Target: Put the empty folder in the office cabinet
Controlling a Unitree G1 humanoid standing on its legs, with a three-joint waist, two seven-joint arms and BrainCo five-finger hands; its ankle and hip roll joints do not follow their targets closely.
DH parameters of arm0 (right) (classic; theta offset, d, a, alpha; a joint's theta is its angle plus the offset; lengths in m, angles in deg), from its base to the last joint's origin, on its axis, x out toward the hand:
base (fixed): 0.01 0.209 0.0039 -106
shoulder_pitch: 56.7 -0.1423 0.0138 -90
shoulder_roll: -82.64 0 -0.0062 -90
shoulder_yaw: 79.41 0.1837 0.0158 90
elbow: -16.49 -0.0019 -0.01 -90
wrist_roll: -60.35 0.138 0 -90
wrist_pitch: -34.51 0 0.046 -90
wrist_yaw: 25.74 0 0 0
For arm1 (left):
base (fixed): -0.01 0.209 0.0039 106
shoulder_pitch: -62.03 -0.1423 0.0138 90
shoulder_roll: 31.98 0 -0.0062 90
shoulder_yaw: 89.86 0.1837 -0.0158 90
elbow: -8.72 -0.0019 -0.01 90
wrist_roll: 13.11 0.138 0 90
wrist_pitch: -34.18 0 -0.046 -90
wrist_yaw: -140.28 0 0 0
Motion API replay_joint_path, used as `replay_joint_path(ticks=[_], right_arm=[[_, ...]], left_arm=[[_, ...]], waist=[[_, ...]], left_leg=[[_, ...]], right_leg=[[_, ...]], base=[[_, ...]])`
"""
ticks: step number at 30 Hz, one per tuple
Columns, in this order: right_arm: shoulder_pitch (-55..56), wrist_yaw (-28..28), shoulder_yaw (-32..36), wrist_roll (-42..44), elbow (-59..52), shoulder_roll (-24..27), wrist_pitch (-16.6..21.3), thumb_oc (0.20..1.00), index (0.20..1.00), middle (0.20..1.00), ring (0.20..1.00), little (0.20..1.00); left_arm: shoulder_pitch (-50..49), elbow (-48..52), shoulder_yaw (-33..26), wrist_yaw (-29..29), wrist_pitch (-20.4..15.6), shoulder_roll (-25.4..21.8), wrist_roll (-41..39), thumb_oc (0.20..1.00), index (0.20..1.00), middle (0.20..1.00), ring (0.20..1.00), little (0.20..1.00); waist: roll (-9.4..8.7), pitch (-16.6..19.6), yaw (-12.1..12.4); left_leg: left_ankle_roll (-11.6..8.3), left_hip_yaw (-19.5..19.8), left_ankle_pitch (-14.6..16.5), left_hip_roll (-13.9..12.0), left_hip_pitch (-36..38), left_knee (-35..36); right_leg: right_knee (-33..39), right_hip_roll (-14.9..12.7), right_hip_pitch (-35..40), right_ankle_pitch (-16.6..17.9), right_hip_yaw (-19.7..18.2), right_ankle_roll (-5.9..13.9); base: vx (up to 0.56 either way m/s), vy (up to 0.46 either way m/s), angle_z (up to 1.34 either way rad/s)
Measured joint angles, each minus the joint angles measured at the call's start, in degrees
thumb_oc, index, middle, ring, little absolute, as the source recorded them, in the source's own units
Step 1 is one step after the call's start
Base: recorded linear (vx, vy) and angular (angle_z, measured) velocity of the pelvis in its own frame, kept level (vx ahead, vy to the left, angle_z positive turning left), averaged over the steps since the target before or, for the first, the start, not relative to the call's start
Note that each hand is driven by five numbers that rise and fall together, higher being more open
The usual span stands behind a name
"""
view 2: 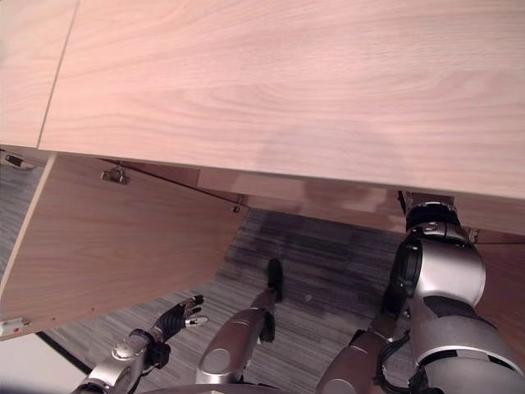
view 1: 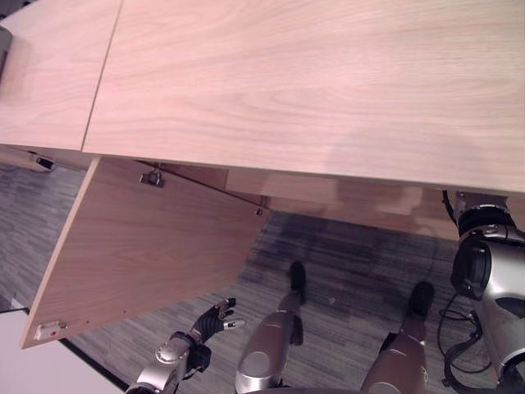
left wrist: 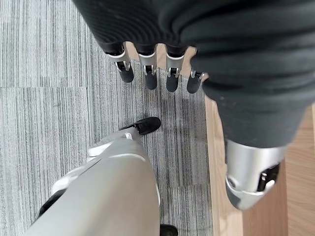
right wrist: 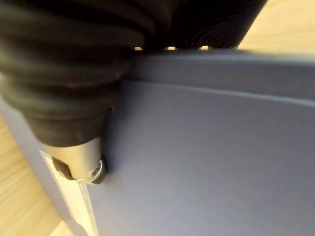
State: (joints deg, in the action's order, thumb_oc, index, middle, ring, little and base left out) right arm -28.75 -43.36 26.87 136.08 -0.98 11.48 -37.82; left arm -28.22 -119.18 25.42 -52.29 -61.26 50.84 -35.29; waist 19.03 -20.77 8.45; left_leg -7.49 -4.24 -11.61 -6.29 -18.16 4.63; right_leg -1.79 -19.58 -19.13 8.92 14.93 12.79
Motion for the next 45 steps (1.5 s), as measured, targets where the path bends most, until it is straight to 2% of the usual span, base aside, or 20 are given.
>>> replay_joint_path(ticks=[5,9,16,26,31,33,36,41,45], right_arm=[[-1.9,-1.6,1.8,1.9,1.6,-0.1,2.3,0.200,0.200,0.200,0.200,0.200],[-3.9,-2.3,1.6,1.9,1.6,-0.2,3.5,0.200,0.200,0.200,0.200,0.200],[-5.7,-0.2,0.8,2.0,1.6,-0.8,3.4,0.200,0.200,0.200,0.200,0.200],[-6.0,1.8,-0.2,2.0,1.5,-0.7,2.9,0.200,0.200,0.200,0.200,0.200],[-6.2,2.2,-0.6,4.1,1.5,-0.7,2.9,0.200,0.200,0.200,0.200,0.200],[-6.2,2.1,-0.6,4.2,1.6,-0.6,2.9,0.200,0.200,0.200,0.200,0.200],[-6.1,1.7,-1.1,4.2,2.0,-2.1,2.8,0.200,0.200,0.200,0.200,0.200],[-6.3,1.3,-2.9,4.1,2.3,-2.7,2.0,0.200,0.200,0.200,0.200,0.200],[-6.4,1.4,-3.4,4.1,1.9,-2.8,1.6,0.200,0.200,0.200,0.200,0.200]], left_arm=[[2.1,1.2,1.5,0.8,-1.1,-3.1,0.0,1.000,1.000,1.000,1.000,1.000],[2.3,2.7,1.7,0.8,-1.5,-4.9,0.1,1.000,1.000,1.000,1.000,1.000],[2.4,3.4,1.8,0.8,-1.5,-5.0,0.1,1.000,1.000,1.000,1.000,1.000],[2.4,4.3,1.8,0.8,-1.5,-5.0,0.1,1.000,1.000,1.000,1.000,1.000],[2.4,4.3,1.8,0.8,-1.5,-5.0,0.1,1.000,1.000,1.000,1.000,1.000],[2.4,4.3,1.8,0.8,-1.5,-5.1,0.1,1.000,1.000,1.000,1.000,1.000],[2.0,3.9,1.9,0.9,-1.4,-6.1,0.0,1.000,1.000,1.000,1.000,1.000],[2.5,2.6,1.5,2.0,-1.4,-6.6,-0.2,1.000,1.000,1.000,1.000,1.000],[2.4,1.9,1.4,2.3,-1.3,-6.7,-1.3,1.000,1.000,1.000,1.000,1.000]], waist=[[-0.41,-1.1,0.1],[-0.86,-2.0,0.2],[-0.91,-2.0,0.1],[-0.98,-1.9,-0.1],[-1.73,-1.4,-0.2],[-1.82,-1.3,-0.1],[-3.36,-0.2,0.1],[-4.52,0.1,0.2],[-5.53,0.4,0.2]], left_leg=[[0.42,1.3,0.3,1.5,-3.6,-2.5],[0.83,1.4,0.6,2.2,-4.9,-3.4],[0.86,1.4,0.6,2.8,-7.8,-5.4],[0.84,2.0,0.7,2.8,-10.0,-7.2],[0.82,3.1,1.0,2.5,-12.9,-9.6],[0.84,3.1,1.4,2.5,-13.5,-10.3],[0.72,2.8,2.3,2.5,-15.9,-13.2],[0.77,3.3,6.6,1.6,-21.1,-21.9],[0.08,4.6,7.8,1.0,-24.4,-25.6]], right_leg=[[-8.8,-2.7,-5.7,-4.5,-0.4,0.34],[-12.5,-3.8,-8.5,-6.4,-1.6,0.44],[-16.1,-4.8,-12.8,-7.3,-3.3,0.26],[-18.4,-4.9,-14.9,-7.9,-3.5,-0.34],[-20.0,-4.8,-17.0,-8.3,-3.4,-1.00],[-20.3,-4.9,-17.3,-8.4,-3.5,-1.00],[-22.0,-4.8,-19.8,-8.4,-4.6,-1.28],[-27.4,-4.8,-23.2,-11.2,-5.4,-1.74],[-31.2,-4.9,-26.2,-12.9,-5.7,-2.47]], base=[[-0.03,-0.006,0.17],[-0.01,0.004,0.04],[0.00,0.000,0.00],[0.00,-0.002,0.01],[0.01,-0.013,0.06],[0.07,-0.015,0.02],[-0.03,0.010,-0.06],[0.03,-0.028,0.00],[0.02,-0.029,0.05]])
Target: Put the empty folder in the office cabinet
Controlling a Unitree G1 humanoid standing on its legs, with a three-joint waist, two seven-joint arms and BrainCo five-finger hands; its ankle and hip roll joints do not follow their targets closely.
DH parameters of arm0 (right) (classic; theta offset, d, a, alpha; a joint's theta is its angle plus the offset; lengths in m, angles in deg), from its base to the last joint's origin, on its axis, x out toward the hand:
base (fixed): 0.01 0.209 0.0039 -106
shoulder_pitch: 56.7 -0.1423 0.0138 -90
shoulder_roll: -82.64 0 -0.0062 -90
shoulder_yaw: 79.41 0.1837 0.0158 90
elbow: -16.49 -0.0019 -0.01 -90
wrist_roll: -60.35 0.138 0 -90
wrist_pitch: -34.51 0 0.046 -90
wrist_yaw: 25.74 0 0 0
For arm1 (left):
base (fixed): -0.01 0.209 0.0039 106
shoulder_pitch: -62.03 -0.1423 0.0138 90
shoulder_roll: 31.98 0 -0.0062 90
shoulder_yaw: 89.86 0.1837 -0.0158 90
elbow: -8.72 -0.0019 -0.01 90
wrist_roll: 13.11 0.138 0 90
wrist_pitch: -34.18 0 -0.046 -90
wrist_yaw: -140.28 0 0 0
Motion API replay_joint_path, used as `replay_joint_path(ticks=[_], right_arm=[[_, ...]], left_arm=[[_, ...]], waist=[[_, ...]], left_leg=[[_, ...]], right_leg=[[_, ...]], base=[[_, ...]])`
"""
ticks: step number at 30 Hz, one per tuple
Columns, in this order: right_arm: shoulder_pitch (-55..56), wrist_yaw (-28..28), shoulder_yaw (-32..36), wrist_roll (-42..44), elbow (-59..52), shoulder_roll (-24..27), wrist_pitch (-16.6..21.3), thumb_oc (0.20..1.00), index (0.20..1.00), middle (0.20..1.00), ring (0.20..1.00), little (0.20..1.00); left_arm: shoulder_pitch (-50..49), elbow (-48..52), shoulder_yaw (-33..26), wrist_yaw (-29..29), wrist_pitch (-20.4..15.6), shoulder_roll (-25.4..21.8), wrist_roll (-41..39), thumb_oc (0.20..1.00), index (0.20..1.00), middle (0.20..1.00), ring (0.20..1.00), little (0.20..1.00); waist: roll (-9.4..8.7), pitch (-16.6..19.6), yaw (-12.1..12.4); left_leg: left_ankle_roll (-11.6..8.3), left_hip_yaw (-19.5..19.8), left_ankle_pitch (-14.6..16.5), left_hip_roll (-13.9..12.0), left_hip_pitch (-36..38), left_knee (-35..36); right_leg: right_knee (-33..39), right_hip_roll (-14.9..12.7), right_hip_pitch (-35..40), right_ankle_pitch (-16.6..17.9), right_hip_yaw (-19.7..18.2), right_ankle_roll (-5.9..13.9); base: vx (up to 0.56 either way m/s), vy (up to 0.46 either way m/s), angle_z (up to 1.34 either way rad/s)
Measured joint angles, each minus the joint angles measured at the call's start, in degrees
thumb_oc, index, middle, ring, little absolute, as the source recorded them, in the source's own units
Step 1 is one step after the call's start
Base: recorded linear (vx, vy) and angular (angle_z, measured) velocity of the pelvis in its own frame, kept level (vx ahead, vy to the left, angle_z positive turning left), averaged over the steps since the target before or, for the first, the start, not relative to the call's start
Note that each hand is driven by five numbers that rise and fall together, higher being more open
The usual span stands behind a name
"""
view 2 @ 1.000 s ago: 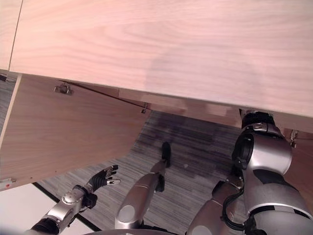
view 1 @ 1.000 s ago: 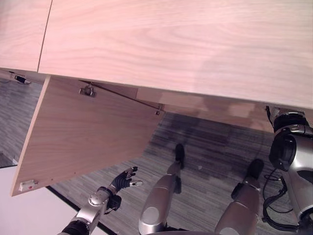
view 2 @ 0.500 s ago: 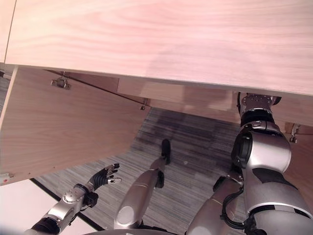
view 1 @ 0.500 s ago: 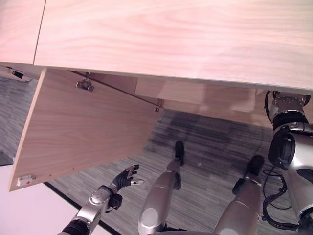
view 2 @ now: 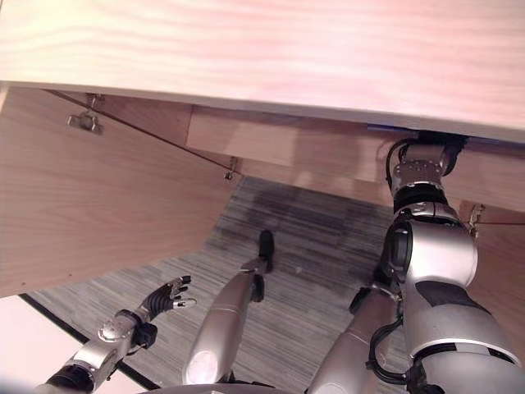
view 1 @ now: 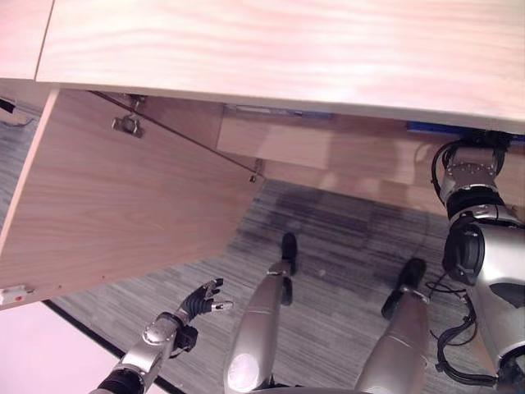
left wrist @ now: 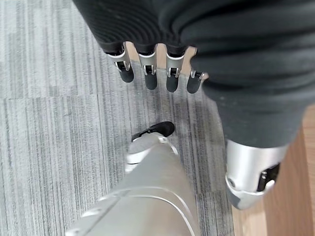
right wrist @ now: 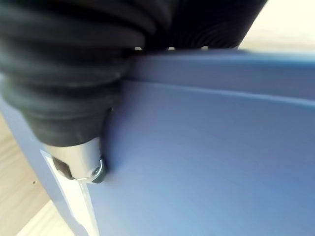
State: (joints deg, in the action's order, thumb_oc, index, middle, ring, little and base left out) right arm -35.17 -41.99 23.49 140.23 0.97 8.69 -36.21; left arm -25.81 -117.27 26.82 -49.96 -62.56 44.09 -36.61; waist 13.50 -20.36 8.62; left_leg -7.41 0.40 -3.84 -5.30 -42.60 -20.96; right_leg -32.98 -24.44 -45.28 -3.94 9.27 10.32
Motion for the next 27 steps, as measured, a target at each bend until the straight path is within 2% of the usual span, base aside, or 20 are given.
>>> replay_joint_path(ticks=[16,18,19,20,27], right_arm=[[-2.1,-1.4,-4.3,-0.2,2.0,-0.5,-1.8,0.200,0.200,0.200,0.200,0.200],[-2.1,-1.4,-4.2,-0.2,2.0,-0.7,-2.0,0.373,0.373,0.373,0.373,0.373],[-2.1,-1.4,-4.2,-0.2,2.0,-0.7,-2.1,0.934,0.934,0.934,0.934,0.934],[-2.1,-1.3,-4.3,-0.1,2.0,-0.8,-2.2,1.000,1.000,1.000,1.000,1.000],[-2.8,-0.6,-6.6,-0.2,2.8,-1.2,-3.8,1.000,1.000,1.000,1.000,1.000]], left_arm=[[-0.1,0.2,0.2,0.8,-0.1,-1.1,-0.4,1.000,1.000,1.000,1.000,1.000],[-0.1,0.2,0.1,0.8,-0.1,-1.7,-0.4,1.000,1.000,1.000,1.000,1.000],[-0.1,0.2,0.1,0.9,-0.1,-1.8,-0.4,1.000,1.000,1.000,1.000,1.000],[-0.1,0.2,0.1,0.9,-0.1,-2.0,-0.4,1.000,1.000,1.000,1.000,1.000],[-0.1,0.2,0.2,1.2,0.0,-2.0,-0.4,1.000,1.000,1.000,1.000,1.000]], waist=[[-1.79,0.0,-0.1],[-2.07,0.0,-0.1],[-2.10,-0.1,-0.1],[-2.10,-0.1,-0.1],[-2.80,0.0,-0.1]], left_leg=[[-0.17,1.1,2.8,-0.5,-4.1,-6.5],[-0.18,1.2,2.8,-0.5,-4.2,-6.5],[-0.18,1.1,2.8,-0.5,-4.2,-6.5],[-0.19,1.2,2.8,-0.5,-4.2,-6.6],[-0.48,1.5,3.5,-1.0,-4.5,-8.1]], right_leg=[[-4.6,0.2,-2.9,-2.1,-0.7,-0.40],[-4.6,0.3,-2.9,-2.1,-0.6,-0.44],[-4.6,0.3,-2.9,-2.1,-0.6,-0.44],[-4.7,0.3,-2.9,-2.1,-0.6,-0.46],[-5.9,0.6,-3.2,-2.6,-0.8,-0.70]], base=[[0.01,-0.014,0.00],[0.00,0.000,0.00],[0.00,0.000,0.00],[0.00,0.000,0.00],[0.01,-0.015,-0.02]])
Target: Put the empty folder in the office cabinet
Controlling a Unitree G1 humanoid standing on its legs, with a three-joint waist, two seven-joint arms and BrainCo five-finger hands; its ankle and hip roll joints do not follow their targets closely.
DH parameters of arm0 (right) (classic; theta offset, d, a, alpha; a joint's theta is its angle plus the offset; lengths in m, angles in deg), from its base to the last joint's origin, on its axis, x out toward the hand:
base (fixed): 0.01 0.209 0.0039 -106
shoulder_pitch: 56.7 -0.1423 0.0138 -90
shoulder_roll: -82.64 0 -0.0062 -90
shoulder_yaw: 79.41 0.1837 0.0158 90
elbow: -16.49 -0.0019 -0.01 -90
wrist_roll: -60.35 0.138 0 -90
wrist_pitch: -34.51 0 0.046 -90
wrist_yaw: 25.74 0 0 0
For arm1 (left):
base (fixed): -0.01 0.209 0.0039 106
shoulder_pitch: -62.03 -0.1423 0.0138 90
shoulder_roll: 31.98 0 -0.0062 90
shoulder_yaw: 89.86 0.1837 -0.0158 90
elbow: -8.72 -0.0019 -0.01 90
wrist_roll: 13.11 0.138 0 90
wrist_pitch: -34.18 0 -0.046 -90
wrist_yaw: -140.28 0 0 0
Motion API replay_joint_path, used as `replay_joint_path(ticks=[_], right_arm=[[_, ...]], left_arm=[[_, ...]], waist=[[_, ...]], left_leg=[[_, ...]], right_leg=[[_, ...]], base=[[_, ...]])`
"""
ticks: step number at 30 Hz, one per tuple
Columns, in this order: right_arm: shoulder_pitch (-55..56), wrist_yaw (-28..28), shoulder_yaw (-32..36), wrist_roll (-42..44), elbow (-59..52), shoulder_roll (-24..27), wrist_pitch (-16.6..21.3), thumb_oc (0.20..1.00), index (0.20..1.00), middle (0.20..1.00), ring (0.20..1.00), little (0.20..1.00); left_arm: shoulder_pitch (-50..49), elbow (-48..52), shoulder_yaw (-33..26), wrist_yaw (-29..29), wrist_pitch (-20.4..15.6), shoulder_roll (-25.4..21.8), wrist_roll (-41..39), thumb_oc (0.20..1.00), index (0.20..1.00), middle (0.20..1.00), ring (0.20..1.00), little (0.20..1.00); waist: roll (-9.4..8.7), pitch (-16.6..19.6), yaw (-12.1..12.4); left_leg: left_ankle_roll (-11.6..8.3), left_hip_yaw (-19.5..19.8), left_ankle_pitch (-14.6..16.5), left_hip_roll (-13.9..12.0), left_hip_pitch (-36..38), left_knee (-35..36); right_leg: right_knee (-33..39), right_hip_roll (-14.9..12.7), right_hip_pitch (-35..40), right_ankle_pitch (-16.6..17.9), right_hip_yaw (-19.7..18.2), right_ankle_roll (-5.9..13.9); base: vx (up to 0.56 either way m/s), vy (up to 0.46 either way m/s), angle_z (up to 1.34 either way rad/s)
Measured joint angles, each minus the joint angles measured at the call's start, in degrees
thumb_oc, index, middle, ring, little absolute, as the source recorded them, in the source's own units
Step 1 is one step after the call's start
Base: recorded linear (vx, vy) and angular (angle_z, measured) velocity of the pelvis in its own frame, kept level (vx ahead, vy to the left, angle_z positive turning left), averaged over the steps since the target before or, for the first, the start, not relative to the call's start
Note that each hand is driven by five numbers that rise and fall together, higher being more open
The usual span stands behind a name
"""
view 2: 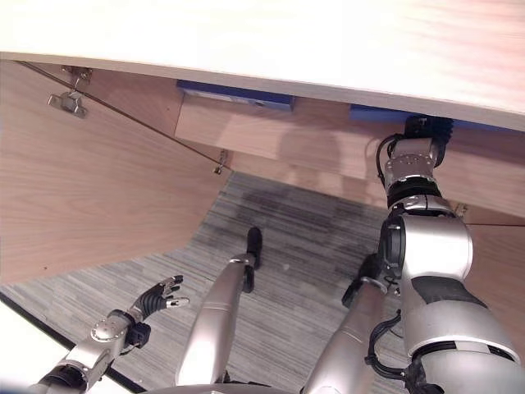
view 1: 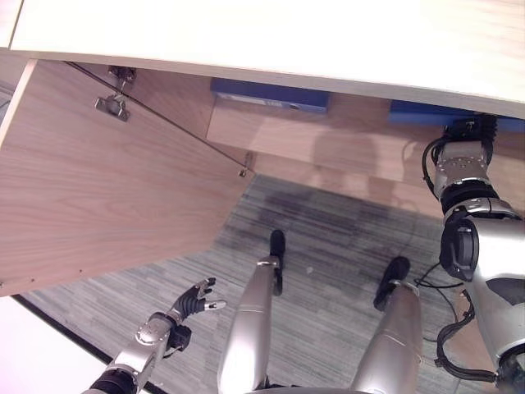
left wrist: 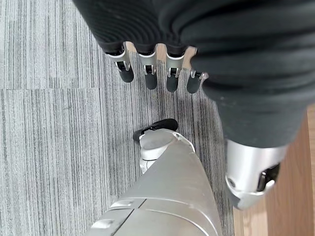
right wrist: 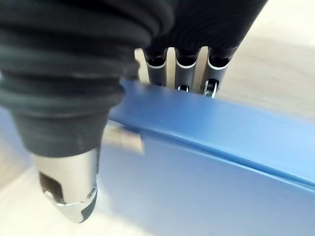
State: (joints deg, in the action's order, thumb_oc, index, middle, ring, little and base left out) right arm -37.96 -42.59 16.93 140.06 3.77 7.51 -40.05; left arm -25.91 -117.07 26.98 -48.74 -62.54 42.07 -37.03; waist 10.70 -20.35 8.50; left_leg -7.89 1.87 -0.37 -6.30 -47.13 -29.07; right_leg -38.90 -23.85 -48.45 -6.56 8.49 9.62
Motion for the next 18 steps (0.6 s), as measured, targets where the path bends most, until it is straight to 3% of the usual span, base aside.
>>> replay_joint_path(ticks=[18], right_arm=[[-3.0,-4.5,-2.3,-0.7,3.9,-1.4,-1.8,1.000,1.000,1.000,1.000,1.000]], left_arm=[[0.0,-0.2,0.1,2.3,0.2,0.0,0.0,1.000,1.000,1.000,1.000,1.000]], waist=[[-0.73,0.1,-0.1]], left_leg=[[-0.19,0.3,0.0,-1.1,0.5,0.4]], right_leg=[[-0.6,1.4,0.3,-0.5,0.2,-0.81]], base=[[0.00,-0.016,-0.01]])
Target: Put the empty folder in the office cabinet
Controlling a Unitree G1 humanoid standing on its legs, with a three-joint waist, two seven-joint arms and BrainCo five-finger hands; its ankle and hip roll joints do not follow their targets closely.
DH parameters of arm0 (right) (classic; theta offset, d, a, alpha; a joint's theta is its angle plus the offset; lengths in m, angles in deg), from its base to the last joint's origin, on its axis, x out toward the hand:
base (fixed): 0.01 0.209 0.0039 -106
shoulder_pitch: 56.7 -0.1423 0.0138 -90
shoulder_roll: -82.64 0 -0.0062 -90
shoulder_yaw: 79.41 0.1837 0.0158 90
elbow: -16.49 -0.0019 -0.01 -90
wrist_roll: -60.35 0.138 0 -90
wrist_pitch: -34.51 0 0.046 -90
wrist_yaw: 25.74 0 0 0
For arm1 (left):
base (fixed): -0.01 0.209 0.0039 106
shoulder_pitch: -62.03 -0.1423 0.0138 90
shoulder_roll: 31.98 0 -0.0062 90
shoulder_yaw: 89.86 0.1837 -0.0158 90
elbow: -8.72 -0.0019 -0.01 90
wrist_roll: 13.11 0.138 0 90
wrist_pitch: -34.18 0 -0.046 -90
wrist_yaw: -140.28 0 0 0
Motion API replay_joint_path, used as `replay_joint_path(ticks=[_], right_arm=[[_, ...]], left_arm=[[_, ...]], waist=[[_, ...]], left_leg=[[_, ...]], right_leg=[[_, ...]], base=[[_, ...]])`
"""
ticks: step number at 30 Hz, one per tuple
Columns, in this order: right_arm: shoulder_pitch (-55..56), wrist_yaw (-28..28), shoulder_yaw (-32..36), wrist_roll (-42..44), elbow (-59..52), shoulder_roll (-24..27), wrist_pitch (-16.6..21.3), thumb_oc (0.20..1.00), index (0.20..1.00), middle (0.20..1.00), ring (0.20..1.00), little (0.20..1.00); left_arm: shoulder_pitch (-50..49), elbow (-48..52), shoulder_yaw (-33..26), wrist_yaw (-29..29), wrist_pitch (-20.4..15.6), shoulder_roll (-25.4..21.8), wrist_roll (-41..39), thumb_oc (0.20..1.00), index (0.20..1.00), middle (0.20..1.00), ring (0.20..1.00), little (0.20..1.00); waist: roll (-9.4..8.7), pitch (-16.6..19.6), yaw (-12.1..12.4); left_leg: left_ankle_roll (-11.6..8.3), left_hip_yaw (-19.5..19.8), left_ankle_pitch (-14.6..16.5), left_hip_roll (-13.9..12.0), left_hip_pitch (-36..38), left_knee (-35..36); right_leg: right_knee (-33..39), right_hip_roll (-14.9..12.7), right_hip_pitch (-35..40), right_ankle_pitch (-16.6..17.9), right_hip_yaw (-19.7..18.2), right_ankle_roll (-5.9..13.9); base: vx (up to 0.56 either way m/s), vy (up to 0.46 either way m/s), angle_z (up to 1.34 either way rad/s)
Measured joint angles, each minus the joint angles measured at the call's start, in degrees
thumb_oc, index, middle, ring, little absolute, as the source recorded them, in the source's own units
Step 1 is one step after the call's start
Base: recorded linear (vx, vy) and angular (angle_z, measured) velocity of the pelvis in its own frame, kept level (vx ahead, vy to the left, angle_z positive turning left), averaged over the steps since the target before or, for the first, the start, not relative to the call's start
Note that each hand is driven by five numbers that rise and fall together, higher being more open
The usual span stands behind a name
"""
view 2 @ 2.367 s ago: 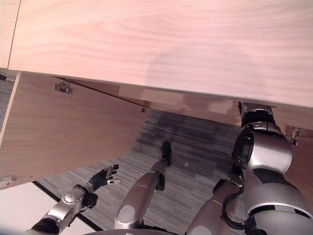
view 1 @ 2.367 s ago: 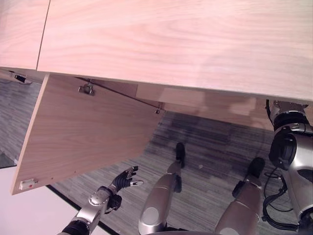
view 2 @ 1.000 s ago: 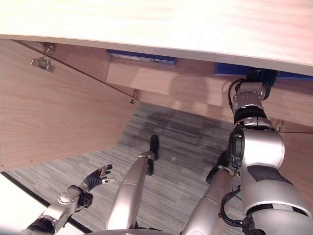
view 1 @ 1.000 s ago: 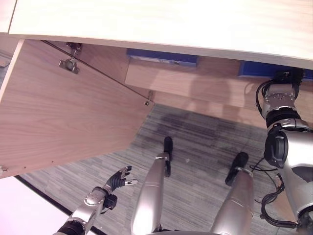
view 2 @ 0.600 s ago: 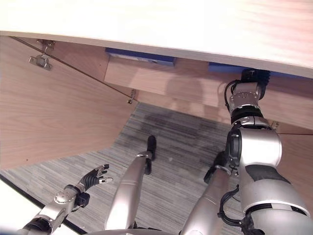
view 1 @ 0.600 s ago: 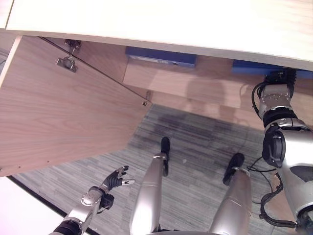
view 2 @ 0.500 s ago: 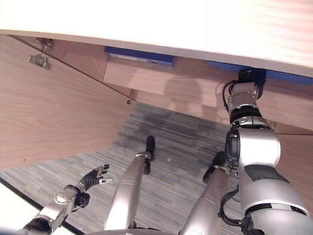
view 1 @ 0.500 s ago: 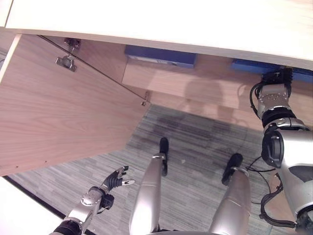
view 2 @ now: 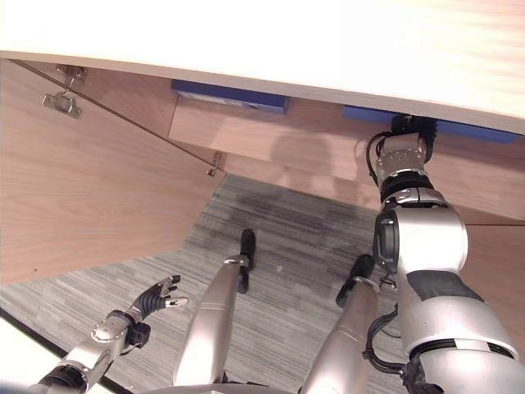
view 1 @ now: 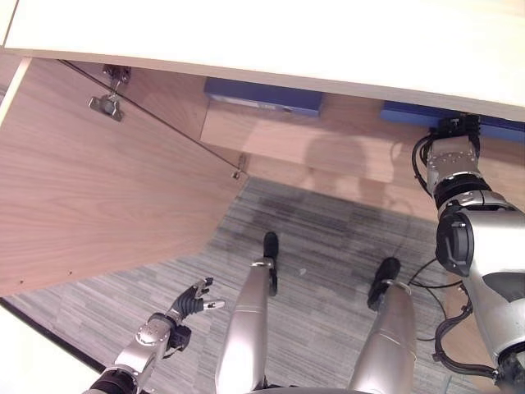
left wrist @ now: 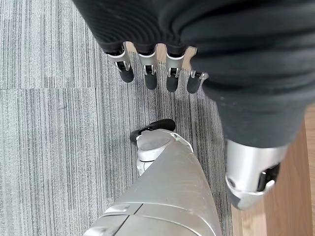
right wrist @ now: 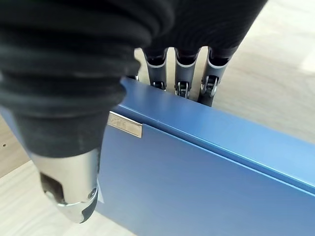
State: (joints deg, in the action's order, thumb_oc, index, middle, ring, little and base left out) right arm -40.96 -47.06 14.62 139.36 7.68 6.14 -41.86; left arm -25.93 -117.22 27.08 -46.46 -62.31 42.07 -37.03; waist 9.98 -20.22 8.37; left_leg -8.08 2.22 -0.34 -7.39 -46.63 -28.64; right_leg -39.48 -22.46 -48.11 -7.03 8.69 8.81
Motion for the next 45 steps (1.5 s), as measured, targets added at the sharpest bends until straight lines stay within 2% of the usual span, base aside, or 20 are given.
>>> replay_joint_path(ticks=[4,7,11,15,23,24,30,31,36,45], right_arm=[[0.0,0.1,-1.0,-1.7,0.6,0.6,-1.5,1.000,1.000,1.000,1.000,1.000],[-1.4,1.3,-5.2,-4.3,4.6,3.3,-5.7,1.000,1.000,1.000,1.000,1.000],[-4.0,1.2,-6.8,-6.7,7.0,5.5,-9.3,1.000,1.000,1.000,1.000,1.000],[-4.6,1.1,-8.5,-10.6,6.7,5.9,-10.1,1.000,1.000,1.000,1.000,1.000],[-2.8,2.8,-7.4,-11.0,8.5,6.0,-10.9,1.000,1.000,1.000,1.000,1.000],[-0.4,3.3,-4.3,-11.0,8.4,5.8,-10.9,1.000,1.000,1.000,1.000,1.000],[6.4,2.6,2.3,-10.3,8.2,4.7,-9.9,1.000,1.000,1.000,1.000,1.000],[7.5,2.4,3.4,-10.2,8.1,4.1,-9.6,1.000,1.000,1.000,1.000,1.000],[11.7,-0.5,7.3,-8.8,8.2,2.9,-8.2,1.000,1.000,1.000,1.000,1.000],[12.0,-6.3,7.5,-8.1,3.7,-5.7,-2.3,1.000,1.000,1.000,1.000,1.000]], left_arm=[[-0.1,0.0,0.0,0.0,0.0,0.0,-0.3,1.000,1.000,1.000,1.000,1.000],[-0.4,0.1,-0.3,-0.2,0.0,-0.2,-0.5,1.000,1.000,1.000,1.000,1.000],[-1.2,0.2,-0.2,-0.6,0.2,-0.4,-0.5,1.000,1.000,1.000,1.000,1.000],[-2.0,0.1,-0.3,-0.8,0.4,-0.4,-0.5,1.000,1.000,1.000,1.000,1.000],[-1.9,0.1,-0.3,-1.5,1.2,-0.4,-0.5,1.000,1.000,1.000,1.000,1.000],[-1.8,0.1,-0.3,-1.6,1.4,-0.3,-0.5,1.000,1.000,1.000,1.000,1.000],[-1.7,-0.1,-0.3,-1.7,1.7,0.0,-0.5,1.000,1.000,1.000,1.000,1.000],[-1.7,-0.3,-0.3,-1.7,1.7,0.1,-0.5,1.000,1.000,1.000,1.000,1.000],[-1.7,-1.0,-0.4,-1.7,1.7,0.2,-0.5,1.000,1.000,1.000,1.000,1.000],[-1.7,-5.3,-0.3,-0.6,1.8,1.3,-0.5,1.000,1.000,1.000,1.000,1.000]], waist=[[-0.02,0.0,0.0],[-0.07,0.0,0.3],[-0.10,0.0,0.4],[-0.11,0.1,0.3],[-0.14,0.0,0.4],[-0.15,0.0,0.4],[-0.23,0.2,0.4],[-0.29,0.4,0.7],[-0.28,1.0,1.5],[0.23,3.1,1.5]], left_leg=[[-0.14,0.2,-0.1,0.0,0.0,0.2],[-0.19,0.3,-0.1,0.0,-0.1,0.3],[-0.34,0.4,-0.3,0.0,-0.2,0.6],[-0.36,0.4,-0.3,0.0,-0.2,0.8],[-0.75,0.5,-0.8,0.0,2.0,2.6],[-0.82,0.7,-1.3,0.0,3.7,4.3],[-1.03,0.7,-3.5,0.1,11.4,11.5],[-1.29,0.7,-4.3,0.1,12.4,12.4],[-1.11,0.5,-4.9,0.1,17.3,16.3],[-0.98,0.5,-4.9,0.2,18.2,17.3]], right_leg=[[-0.1,0.0,0.0,0.0,0.1,0.00],[-0.1,0.0,0.0,-0.1,0.2,0.00],[-0.1,0.0,-0.1,-0.1,0.4,0.00],[-0.1,0.0,-0.2,-0.2,0.5,-0.01],[0.8,0.1,1.6,-0.2,1.1,-0.05],[1.8,0.1,3.3,-0.2,1.8,-0.04],[6.9,0.4,10.7,0.3,3.9,0.37],[7.7,0.6,11.6,1.6,4.3,0.18],[12.7,0.9,17.6,2.6,6.3,1.05],[15.0,1.0,19.3,3.4,6.8,1.44]], base=[[0.00,-0.035,0.01],[0.00,-0.013,0.01],[0.00,0.000,0.00],[0.00,0.000,0.00],[0.00,-0.002,0.01],[0.02,-0.011,0.06],[0.02,-0.001,0.04],[-0.06,0.026,0.04],[-0.02,0.027,0.03],[0.00,0.045,0.00]])
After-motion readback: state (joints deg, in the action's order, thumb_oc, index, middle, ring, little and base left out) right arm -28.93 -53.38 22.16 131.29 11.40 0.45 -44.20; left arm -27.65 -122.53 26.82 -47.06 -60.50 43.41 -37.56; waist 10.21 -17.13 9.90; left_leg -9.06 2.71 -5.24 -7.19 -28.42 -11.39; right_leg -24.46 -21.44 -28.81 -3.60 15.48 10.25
